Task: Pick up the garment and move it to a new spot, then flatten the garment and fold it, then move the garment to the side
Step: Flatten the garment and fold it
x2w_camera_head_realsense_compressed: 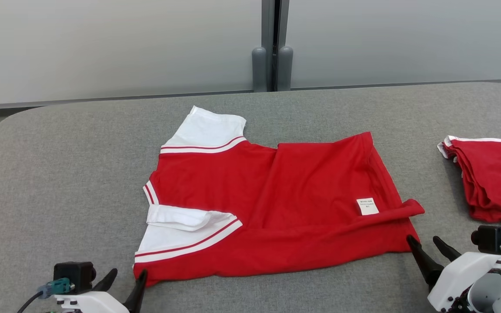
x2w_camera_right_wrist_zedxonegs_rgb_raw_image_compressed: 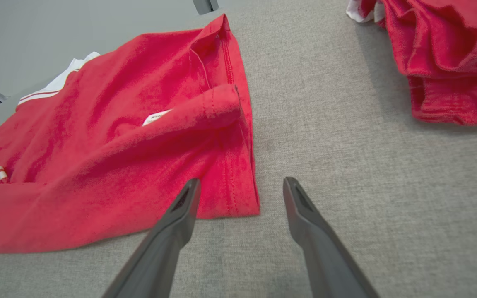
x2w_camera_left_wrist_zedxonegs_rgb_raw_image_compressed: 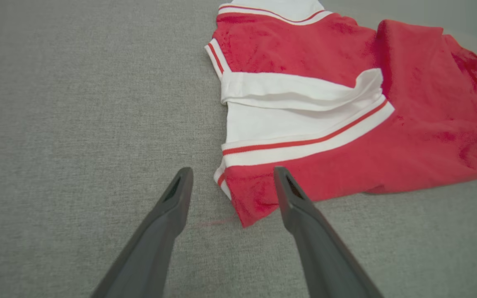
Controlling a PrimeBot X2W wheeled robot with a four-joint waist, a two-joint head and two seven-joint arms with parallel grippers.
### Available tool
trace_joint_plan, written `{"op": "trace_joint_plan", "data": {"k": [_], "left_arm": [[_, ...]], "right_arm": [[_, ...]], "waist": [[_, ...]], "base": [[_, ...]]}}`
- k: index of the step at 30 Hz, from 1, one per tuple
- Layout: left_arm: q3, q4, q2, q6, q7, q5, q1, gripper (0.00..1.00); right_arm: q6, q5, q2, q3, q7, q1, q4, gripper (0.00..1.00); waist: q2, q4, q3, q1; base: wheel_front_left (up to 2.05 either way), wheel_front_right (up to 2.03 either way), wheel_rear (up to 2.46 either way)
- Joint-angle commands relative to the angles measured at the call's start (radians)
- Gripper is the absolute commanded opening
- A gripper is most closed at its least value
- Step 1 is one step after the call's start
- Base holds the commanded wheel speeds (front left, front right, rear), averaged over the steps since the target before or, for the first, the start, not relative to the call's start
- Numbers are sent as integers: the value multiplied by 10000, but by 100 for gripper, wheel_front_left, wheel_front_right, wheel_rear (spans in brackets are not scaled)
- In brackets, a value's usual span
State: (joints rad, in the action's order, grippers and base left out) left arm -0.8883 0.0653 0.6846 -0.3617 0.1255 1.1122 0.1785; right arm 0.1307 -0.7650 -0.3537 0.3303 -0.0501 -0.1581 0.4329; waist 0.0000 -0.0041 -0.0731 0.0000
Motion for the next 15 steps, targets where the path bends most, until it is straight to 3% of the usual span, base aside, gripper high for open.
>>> {"op": "trace_joint_plan", "data": {"k": [1,13,14,15], "left_arm": [[-103,173,-28,162,-348,156,174,100],[-558,1614,-756,981,-1422,456,935,100],[-580,1691,-802,1063,-1487,487,991,99],[-588,1772,-842,1117,-1515,492,1015,77]], "right_arm": [[2,-1,-3,49,-112,-249,207,100],[2,33,347,508,-570,-1231,1460,100],[2,35,364,536,-522,-1264,1519,92],[2,12,378,568,-484,-1274,1566,59]], "waist": [[0,30,-24,0],[0,80,-338,0],[0,76,-350,0],[0,76,-360,0]], "base": [[0,0,0],[0,0,0],[0,0,0],[0,0,0]]}}
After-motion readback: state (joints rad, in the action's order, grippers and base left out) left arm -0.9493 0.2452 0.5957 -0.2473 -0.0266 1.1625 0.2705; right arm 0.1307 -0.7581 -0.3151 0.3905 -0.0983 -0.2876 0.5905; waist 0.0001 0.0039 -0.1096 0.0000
